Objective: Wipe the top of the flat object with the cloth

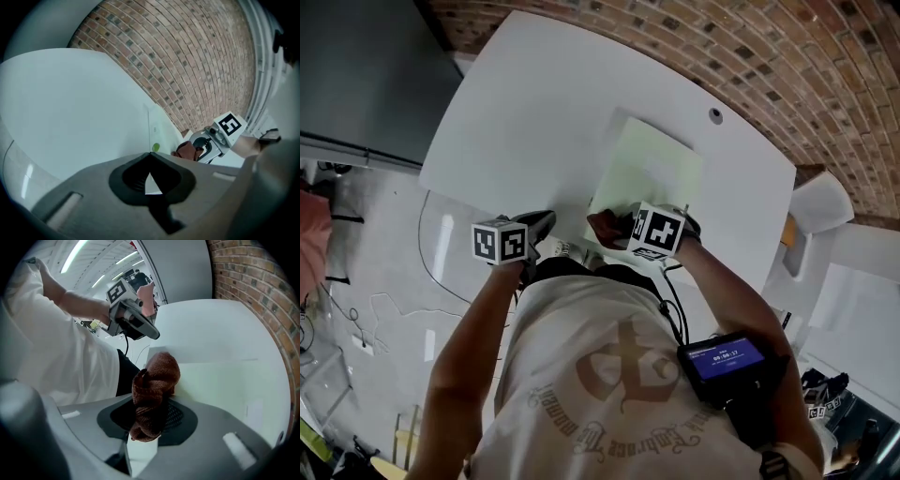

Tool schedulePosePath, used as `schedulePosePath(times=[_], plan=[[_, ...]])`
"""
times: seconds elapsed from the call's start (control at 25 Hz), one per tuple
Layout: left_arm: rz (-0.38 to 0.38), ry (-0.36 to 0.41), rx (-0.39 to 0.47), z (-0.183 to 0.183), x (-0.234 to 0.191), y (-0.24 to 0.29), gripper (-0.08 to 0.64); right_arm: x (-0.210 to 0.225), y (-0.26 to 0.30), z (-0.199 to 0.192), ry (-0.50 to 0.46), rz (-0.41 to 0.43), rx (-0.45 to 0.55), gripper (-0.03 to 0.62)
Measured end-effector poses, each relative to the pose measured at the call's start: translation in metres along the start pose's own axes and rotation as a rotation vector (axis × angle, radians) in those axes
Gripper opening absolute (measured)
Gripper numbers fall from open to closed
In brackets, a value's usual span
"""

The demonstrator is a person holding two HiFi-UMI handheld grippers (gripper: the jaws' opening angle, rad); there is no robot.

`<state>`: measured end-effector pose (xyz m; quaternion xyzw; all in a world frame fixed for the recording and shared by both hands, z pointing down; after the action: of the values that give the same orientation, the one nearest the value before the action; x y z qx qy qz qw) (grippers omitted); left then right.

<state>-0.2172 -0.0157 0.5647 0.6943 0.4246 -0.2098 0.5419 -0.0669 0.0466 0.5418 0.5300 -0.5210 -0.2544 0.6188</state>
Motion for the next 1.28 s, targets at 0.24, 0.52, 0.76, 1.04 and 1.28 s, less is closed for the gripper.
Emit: schedulePosePath(times=[0.24,0.52,0.76,1.04,1.28], plan=[[-0.038,0.057,-0.052,0.014,0.018,0.023,0.003,-0.01,0.002,-0.053,0.068,0.0,-0.018,0.117],[-0.046,0.139,-0.113,0.031,0.03,0.042,0.004,-0.016,0.001,-0.111,0.213,-0.043,-0.008,0.118],[-0.078,0.186,-0.19,0.039,0.036,0.059,0.005,-0.021,0.0,-0.162,0.373,-0.089,0.0,0.118],[-0.05,0.235,-0.275,0.049,0.044,0.078,0.035,-0.023,-0.017,-0.195,0.565,-0.122,0.154,0.118],[0.006,0.216,-0.333,0.063,0.046,0.098,0.177,0.016,-0.066,-0.221,0.801,-0.177,0.506,0.118]])
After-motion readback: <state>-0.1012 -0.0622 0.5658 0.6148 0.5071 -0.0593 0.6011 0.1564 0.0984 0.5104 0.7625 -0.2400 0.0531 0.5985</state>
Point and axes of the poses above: the fingertips, and each gripper's own axes: y forward along the fingers, x to its right, z out of its top, the point moved 3 cm from there along -y, backward along the fingers, and after that the axes turned 8 degrees about -x, right-handed, at the moved point
